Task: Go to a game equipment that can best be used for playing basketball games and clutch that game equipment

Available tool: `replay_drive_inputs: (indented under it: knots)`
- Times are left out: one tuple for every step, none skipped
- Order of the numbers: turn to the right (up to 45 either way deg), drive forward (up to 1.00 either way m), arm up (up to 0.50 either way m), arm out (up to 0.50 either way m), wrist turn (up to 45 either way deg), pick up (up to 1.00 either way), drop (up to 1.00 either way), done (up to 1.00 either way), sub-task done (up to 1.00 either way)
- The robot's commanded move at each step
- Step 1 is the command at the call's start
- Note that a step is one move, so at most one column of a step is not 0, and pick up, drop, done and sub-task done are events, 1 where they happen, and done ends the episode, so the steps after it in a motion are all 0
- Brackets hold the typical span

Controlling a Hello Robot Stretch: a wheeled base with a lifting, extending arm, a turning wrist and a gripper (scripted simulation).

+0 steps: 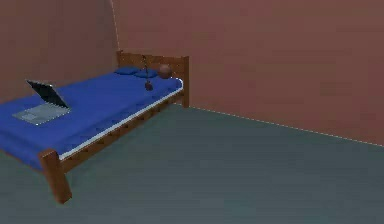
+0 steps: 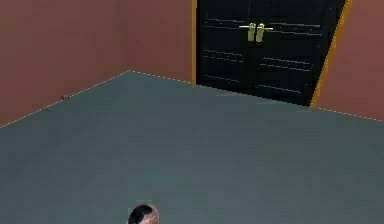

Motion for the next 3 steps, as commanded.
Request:
replay_drive_inputs:
  knots:
    - [0.0, 1.0, 0.0, 0.0, 0.0, 0.0, 0.0, 0.0, 0.0]
    - [0.0, 1.0, 0.0, 0.0, 0.0, 0.0, 0.0, 0.0, 0.0]
    - [-12.0, 0.0, 0.0, 0.0, 0.0, 0.0, 0.0, 0.0, 0.0]
